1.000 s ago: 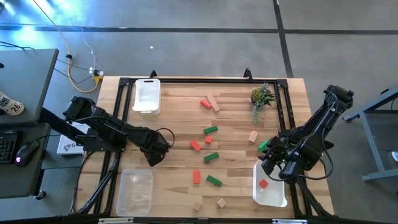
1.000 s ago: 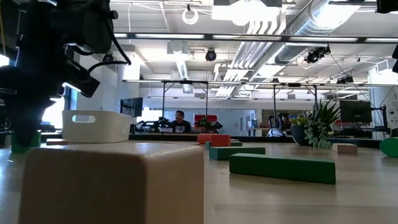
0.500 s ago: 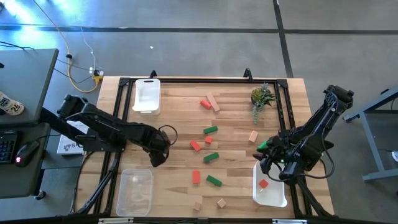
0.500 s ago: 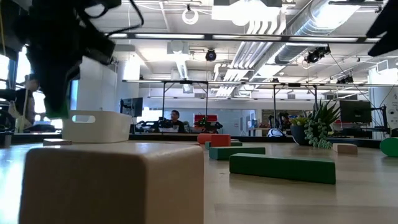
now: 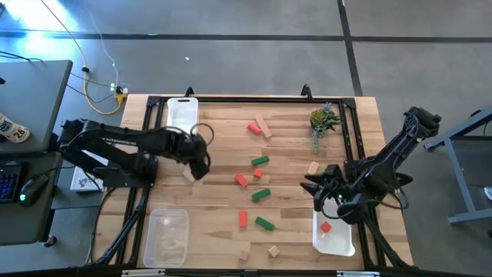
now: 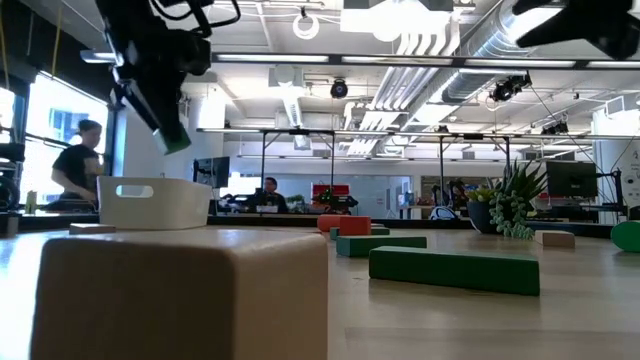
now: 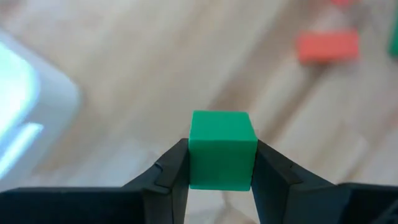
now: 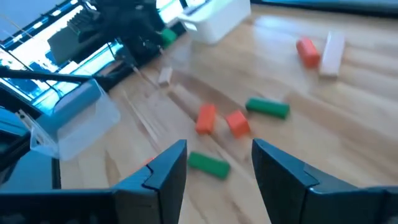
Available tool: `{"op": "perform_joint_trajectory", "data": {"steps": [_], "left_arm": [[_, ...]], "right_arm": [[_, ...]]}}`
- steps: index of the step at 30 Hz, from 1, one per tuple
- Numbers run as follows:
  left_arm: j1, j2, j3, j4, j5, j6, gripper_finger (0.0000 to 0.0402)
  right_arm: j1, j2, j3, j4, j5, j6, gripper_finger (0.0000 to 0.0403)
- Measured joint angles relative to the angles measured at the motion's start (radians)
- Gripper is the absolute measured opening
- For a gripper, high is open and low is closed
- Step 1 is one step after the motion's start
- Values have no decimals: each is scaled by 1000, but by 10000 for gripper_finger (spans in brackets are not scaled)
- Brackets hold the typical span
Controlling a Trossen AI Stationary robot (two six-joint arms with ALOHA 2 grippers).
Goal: Sort & place blocks by color
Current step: Put the green block into the top white bin
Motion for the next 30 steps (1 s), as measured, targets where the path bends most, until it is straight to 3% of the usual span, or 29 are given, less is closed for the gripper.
{"op": "perform_joint_trajectory", "data": {"steps": [8, 20, 25, 30], "left_arm": [[207, -13, 0, 0, -48, 28, 114], [511, -13, 0, 40, -26, 157, 115], [614, -13, 0, 43, -5, 164, 115], [685, -13, 0, 42, 15, 164, 115]], "right_arm": [[-133, 0, 0, 191, -28, -334, 167], [-378, 0, 0, 284, -101, -611, 167], [-513, 0, 0, 399, -193, -783, 167], [-646, 0, 0, 440, -282, -847, 167]]}}
